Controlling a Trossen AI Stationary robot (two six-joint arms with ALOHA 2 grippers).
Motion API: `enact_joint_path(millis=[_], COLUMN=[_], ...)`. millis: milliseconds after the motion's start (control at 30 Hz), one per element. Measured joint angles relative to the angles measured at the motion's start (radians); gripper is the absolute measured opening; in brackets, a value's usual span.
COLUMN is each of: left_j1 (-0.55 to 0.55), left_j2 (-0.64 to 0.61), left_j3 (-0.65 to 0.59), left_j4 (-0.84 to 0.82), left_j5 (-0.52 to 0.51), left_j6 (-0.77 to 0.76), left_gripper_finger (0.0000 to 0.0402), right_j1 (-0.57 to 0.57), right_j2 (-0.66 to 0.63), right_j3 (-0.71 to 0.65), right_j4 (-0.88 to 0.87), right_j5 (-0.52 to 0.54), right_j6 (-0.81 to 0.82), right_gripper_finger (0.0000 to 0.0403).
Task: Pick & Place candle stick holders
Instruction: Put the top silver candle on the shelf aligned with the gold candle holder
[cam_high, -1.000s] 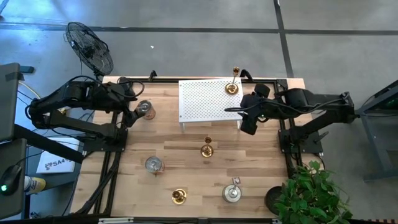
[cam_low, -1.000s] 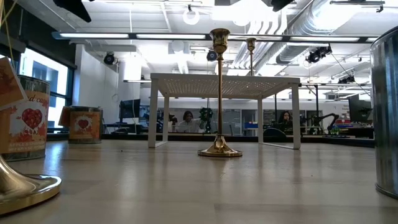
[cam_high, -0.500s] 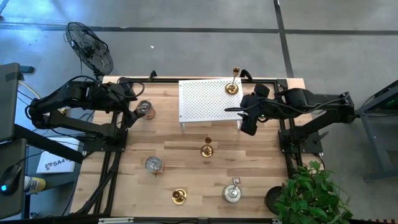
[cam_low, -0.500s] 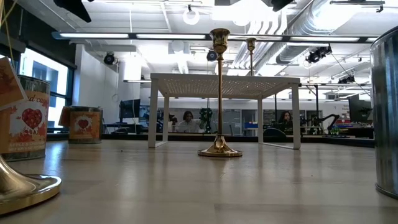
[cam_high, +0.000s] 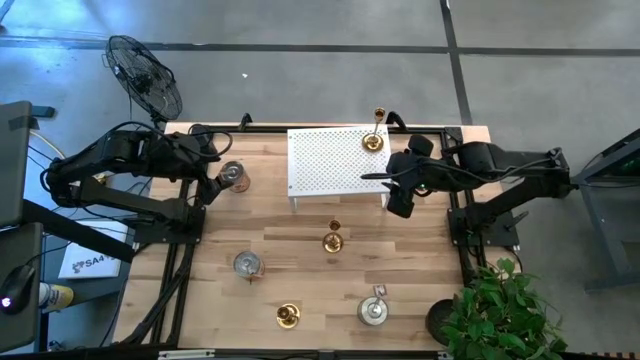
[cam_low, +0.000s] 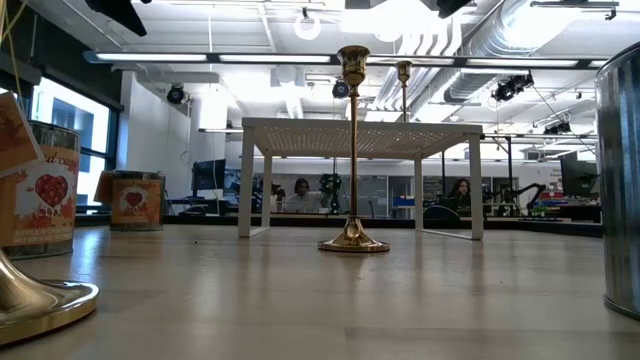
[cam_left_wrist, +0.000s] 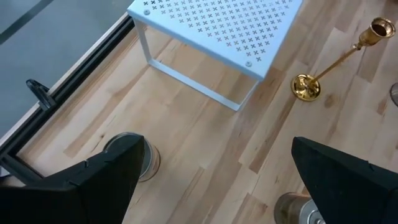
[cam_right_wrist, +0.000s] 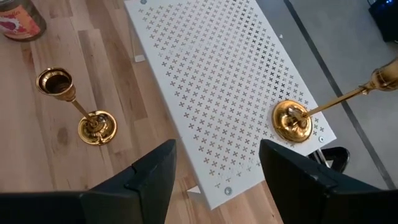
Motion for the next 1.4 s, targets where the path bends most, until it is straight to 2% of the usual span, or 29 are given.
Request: enact_joint_path(millis=[533, 667, 833, 933, 1067, 1200, 1400], left_j1=[0.000, 0.000, 0.002, 0.035, 0.153, 0.345, 0.677], left_j2=[0.000, 0.000, 0.055, 0.095, 0.216, 0.319, 0.396], left_j3=[0.000, 0.003, 0.002, 0.018, 0.110, 0.218, 0.291], left_j4=[0.005, -0.041, -0.250, -0.205, -0.239, -0.235, -0.232], left_j5=[0.019, -0.037, -0.139, -0.087, -0.029, 0.007, 0.202], left_j6=[-0.041, 0.025, -0.085, -0.045, 0.008, 0.182, 0.240], left_gripper_finger=[0.0399, 0.0399, 0.0399, 0.0399, 0.0399, 0.0399, 0.0399], right_j1=[0.000, 0.000, 0.000, 0.000, 0.000, 0.000, 0.000], right_j2=[0.000, 0.000, 0.000, 0.000, 0.000, 0.000, 0.000], right_j3=[0.000, 0.000, 0.000, 0.000, 0.000, 0.000, 0.000], right_j4=[0.003, 0.008, 0.020, 0.023, 0.032, 0.046, 0.050], right_j5=[-0.008, -0.008, -0.008, -0.008, -0.008, -0.014, -0.042], right_j6=[-0.007, -0.007, -0.006, 0.000, 0.002, 0.002, 0.002], right_gripper_finger=[0.0225, 0.0225, 0.0225, 0.0224, 0.0225, 0.0225, 0.0224])
